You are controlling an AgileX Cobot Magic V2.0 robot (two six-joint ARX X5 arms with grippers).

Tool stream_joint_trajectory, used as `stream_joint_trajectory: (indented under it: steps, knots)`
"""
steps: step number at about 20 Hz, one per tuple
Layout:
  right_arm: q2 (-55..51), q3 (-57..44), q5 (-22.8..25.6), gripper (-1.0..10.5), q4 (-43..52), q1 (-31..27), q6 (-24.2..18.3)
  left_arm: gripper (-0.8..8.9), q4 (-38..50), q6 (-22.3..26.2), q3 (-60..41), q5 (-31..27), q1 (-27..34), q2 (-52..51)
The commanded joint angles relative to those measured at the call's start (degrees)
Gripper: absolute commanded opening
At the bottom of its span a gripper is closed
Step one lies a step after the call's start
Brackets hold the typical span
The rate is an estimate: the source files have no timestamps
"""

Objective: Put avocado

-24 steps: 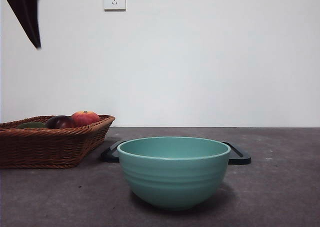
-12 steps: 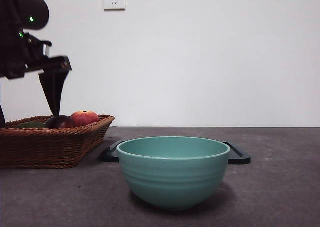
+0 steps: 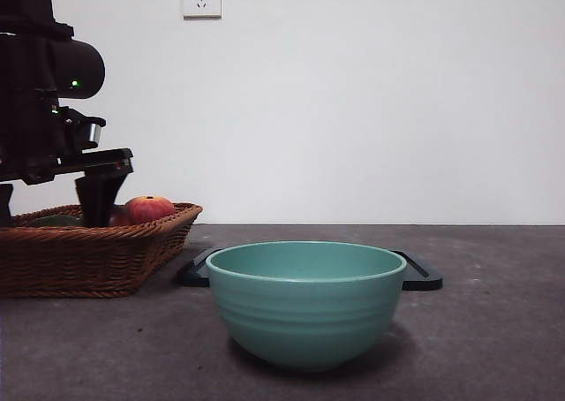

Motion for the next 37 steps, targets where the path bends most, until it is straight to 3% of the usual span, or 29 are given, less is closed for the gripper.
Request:
stream_joint_trajectory:
  steps: [1,5,11,16,24,30,37]
  knots:
    - [0.2,0.9,0.0,5.3,0.6,0.1,-0.2,3.36,-0.1,0.4,1.3,-0.1,-0.2,1.2]
    - [0.2,0.9,0.0,5.3,0.6,0.1,-0.2,1.79,-0.5,0.4,1.4,-0.1,-0.2,1.2]
    - [0.2,0.9,0.0,5.3,0.6,0.1,-0.2,1.82,-7.3,0.9,6.4,0.5,-0.4,0.3]
    - [0.2,0.9,0.0,5.3,0.6,0.1,-0.2,1.81,-13.2,0.9,7.5,1.1,-3.5,-6.8]
    - [0.2,0.9,0.0,5.3,0.6,0.1,-0.2,1.82,-15.6,-1.8,7.5,4.0,-18.2,-17.3]
    - [0.2,0.9,0.0,5.3,0.6,0.1,-0.2,1.81,-11.1,-3.1,7.3,4.4,-30.6,-16.3]
    - [0.2,0.9,0.0,5.3,0.6,0.1,-0.2,1.81,-6.1,-4.5,7.3,4.4,-40.1,-9.8]
